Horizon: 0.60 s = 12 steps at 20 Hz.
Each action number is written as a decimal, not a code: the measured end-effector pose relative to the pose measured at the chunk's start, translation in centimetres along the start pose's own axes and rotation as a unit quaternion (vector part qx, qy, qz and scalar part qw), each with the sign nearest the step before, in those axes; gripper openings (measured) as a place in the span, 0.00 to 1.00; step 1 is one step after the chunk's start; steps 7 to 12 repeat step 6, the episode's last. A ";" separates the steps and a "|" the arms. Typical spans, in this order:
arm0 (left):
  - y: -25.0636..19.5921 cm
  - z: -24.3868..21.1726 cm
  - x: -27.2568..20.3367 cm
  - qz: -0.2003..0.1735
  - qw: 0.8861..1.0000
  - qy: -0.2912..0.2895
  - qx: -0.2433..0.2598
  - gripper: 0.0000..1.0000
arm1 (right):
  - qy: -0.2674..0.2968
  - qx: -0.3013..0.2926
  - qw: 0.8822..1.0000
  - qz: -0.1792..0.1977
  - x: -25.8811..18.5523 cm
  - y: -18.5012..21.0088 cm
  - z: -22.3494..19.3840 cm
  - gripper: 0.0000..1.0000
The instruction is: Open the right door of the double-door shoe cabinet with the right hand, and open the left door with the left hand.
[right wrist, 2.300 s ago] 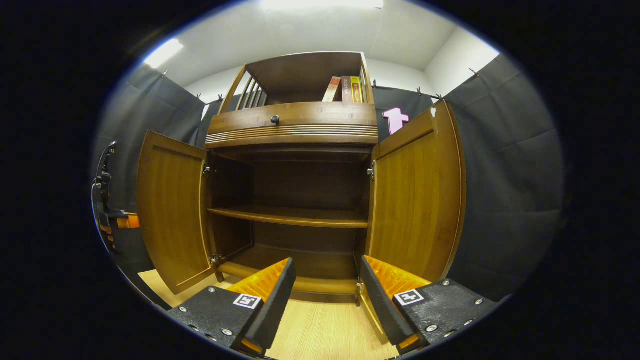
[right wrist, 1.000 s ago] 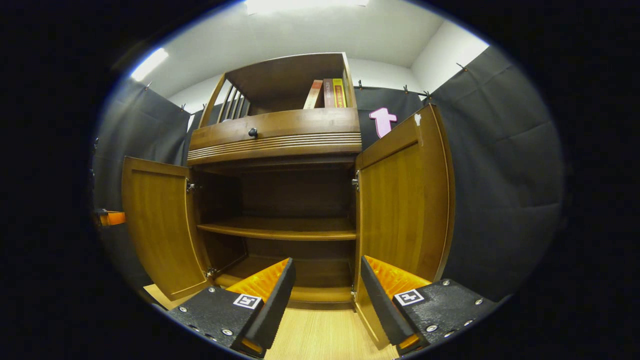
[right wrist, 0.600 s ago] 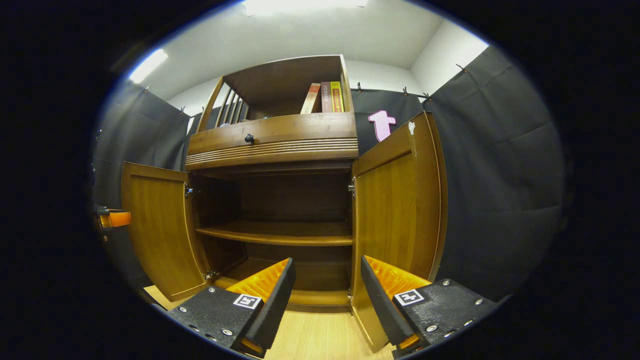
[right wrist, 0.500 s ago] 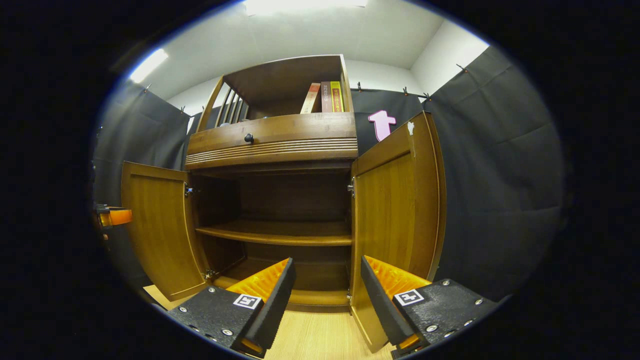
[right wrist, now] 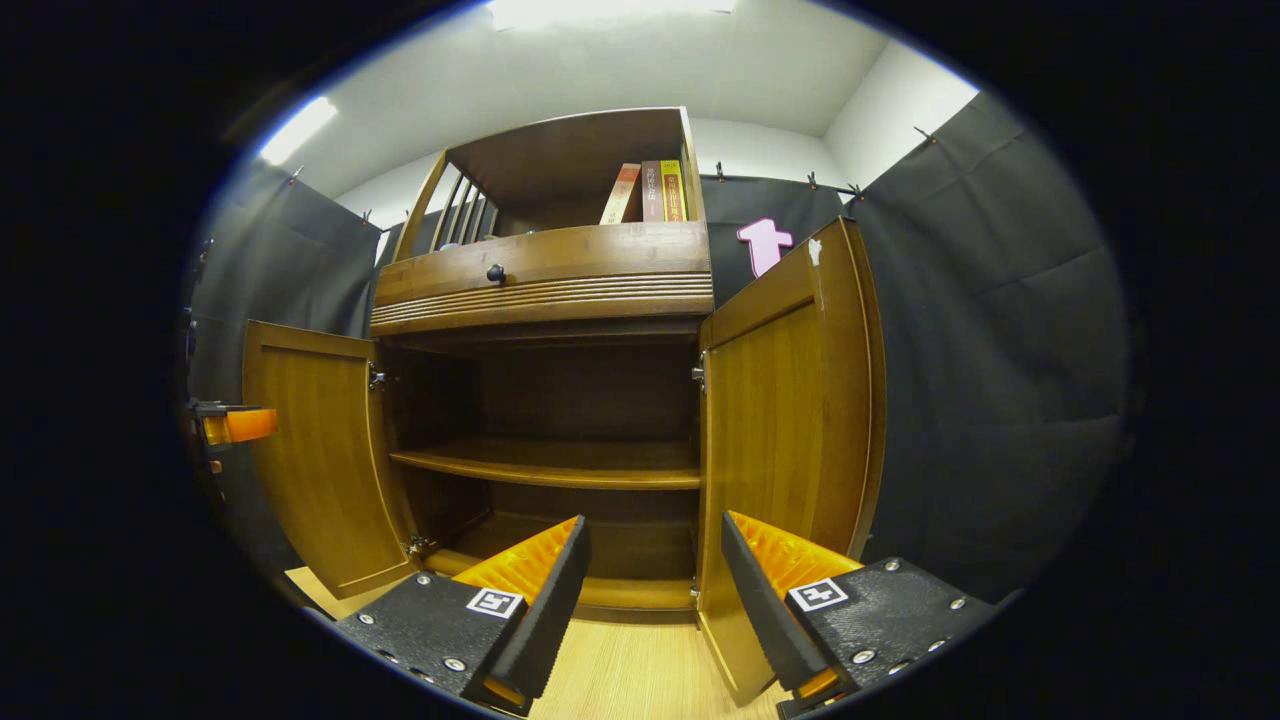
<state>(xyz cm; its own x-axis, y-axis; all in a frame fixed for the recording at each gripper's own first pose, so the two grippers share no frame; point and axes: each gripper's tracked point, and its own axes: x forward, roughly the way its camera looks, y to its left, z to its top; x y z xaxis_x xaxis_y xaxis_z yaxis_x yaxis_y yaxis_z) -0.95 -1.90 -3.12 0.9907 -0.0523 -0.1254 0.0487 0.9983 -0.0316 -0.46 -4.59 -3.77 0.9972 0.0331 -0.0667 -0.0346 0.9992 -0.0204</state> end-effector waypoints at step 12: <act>-1.3 0.0 0.5 -0.010 1.000 0.000 0.002 0.98 | 0.005 0.000 1.000 0.002 0.2 -0.1 -0.8 0.93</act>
